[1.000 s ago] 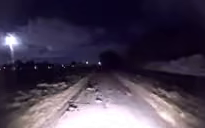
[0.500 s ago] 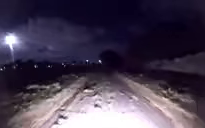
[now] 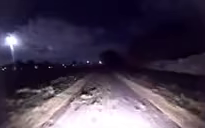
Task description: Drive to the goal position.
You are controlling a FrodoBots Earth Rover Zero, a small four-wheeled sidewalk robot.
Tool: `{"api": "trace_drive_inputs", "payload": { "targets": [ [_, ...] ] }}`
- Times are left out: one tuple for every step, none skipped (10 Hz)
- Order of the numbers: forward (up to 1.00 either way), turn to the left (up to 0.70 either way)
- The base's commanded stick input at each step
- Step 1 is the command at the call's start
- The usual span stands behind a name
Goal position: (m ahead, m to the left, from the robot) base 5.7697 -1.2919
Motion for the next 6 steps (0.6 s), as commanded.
{"api": "trace_drive_inputs", "payload": {
  "targets": [
    [0.85,0.00],
    [0.85,0.00],
    [0.85,0.00],
    [0.85,0.00],
    [0.85,0.00],
    [0.85,0.00]
  ]
}}
